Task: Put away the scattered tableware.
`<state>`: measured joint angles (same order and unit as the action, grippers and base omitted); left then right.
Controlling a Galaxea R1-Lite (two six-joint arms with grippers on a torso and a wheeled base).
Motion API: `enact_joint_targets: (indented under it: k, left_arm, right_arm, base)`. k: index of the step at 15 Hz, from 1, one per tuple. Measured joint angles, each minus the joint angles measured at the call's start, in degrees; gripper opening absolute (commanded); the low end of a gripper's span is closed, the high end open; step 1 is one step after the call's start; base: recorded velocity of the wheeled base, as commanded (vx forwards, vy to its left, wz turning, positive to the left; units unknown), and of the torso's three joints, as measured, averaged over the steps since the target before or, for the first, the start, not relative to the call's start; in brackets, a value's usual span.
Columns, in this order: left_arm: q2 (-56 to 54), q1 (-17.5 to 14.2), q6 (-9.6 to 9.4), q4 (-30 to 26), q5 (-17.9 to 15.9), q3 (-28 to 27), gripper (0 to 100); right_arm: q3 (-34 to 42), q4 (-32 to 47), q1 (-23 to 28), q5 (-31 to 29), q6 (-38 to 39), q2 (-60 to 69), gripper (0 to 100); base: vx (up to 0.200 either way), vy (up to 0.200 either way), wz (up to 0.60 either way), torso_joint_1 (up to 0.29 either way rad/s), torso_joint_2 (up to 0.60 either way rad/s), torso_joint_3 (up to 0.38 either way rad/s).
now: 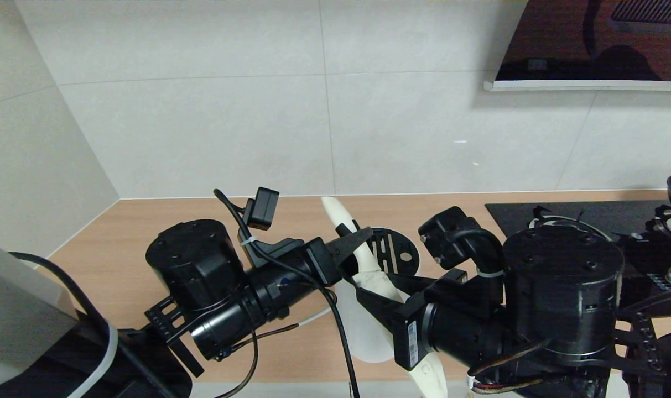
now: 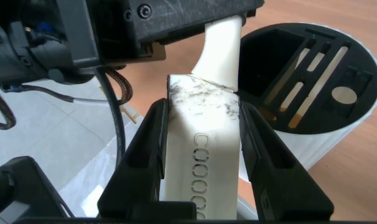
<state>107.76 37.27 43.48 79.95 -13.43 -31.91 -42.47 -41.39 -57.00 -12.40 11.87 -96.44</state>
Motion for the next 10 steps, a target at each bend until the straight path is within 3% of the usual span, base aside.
enact_joint_targets:
  k: [2, 3, 8, 10]
  left_arm:
    - [-0.05, 0.05, 0.00, -0.02, -0.02, 0.02, 0]
    - [-0.10, 0.05, 0.00, -0.05, -0.02, 0.02, 0]
    - [-0.24, -0.01, 0.37, -0.18, 0.30, -0.13, 0]
    - [-0.95, 0.00, 1.82, -0.07, 0.39, -0.27, 0]
  right_arm:
    - [-0.02, 0.00, 0.11, -0.13, 0.00, 0.05, 0]
    - [-0.02, 0.00, 0.15, -0.18, 0.00, 0.09, 100]
    - [-0.06, -0.18, 0.33, -0.32, 0.00, 0.30, 100]
    - [-0.06, -0.11, 0.48, -0.32, -0.02, 0.68, 100]
  base:
    - [0.000, 0.000, 0.00, 0.000, 0.00, 0.000]
    - [0.000, 0.000, 0.00, 0.000, 0.00, 0.000]
    - [0.000, 0.000, 0.00, 0.000, 0.00, 0.000]
    - [0.000, 0.000, 0.00, 0.000, 0.00, 0.000]
